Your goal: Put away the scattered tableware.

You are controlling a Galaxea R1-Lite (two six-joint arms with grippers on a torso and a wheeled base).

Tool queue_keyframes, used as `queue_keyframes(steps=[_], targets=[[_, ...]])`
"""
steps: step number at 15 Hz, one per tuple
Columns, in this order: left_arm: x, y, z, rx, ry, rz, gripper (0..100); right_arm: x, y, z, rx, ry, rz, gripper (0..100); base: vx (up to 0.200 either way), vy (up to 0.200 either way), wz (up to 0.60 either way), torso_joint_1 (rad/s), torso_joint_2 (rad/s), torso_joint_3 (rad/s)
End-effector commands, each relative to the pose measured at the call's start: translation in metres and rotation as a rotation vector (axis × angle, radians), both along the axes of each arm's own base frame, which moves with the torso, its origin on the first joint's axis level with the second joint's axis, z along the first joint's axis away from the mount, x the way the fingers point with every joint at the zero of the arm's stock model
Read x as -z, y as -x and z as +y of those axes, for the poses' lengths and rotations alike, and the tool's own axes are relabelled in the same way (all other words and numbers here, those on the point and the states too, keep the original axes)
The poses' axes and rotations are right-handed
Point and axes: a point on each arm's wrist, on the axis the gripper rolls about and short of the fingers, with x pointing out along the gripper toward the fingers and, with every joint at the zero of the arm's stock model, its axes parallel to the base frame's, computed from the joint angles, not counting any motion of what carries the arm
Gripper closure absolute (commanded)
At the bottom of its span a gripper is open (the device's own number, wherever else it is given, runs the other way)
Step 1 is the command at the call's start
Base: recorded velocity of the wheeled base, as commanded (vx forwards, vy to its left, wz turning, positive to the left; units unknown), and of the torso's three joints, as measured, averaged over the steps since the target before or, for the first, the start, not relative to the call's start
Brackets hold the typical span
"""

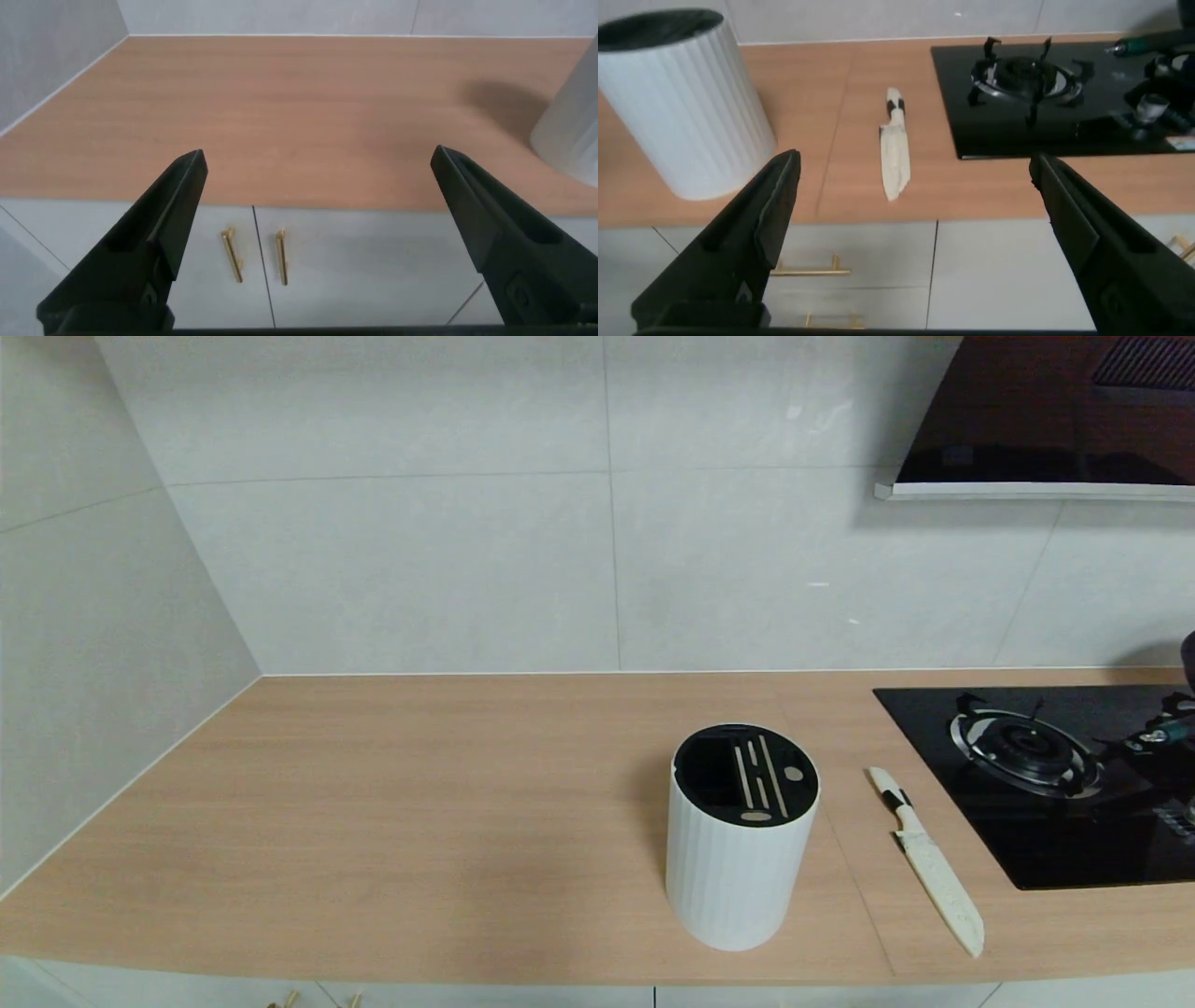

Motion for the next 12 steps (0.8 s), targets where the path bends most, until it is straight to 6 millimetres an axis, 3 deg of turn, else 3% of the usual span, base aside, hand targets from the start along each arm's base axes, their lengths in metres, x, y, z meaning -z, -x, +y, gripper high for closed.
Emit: queue_keyframes(steps=[1, 9, 11, 12], targets=[[0.000, 0.000, 0.000, -0.002, 0.000, 0.001, 0, 0.000, 0.000, 0.000, 0.001, 0.000, 0.002, 0, 0.000, 0.000, 0.00, 0.134, -0.32, -0.149], [0.000, 0.000, 0.000, -0.001, 0.000, 0.001, 0, -0.001, 0.000, 0.000, -0.002, 0.033, -0.002, 0, 0.000, 0.000, 0.00, 0.006, -0.01, -0.005], [0.000, 0.000, 0.000, -0.001, 0.000, 0.001, 0, -0.054, 0.008, 0.000, -0.069, -0.022, -0.099, 0, 0.000, 0.000, 0.00, 0.000, 0.00, 0.000], [0.000, 0.000, 0.000, -0.002, 0.000, 0.001, 0, -0.065, 0.007, -0.001, -0.105, -0.027, -0.094, 0, 0.000, 0.000, 0.00, 0.000, 0.00, 0.000]])
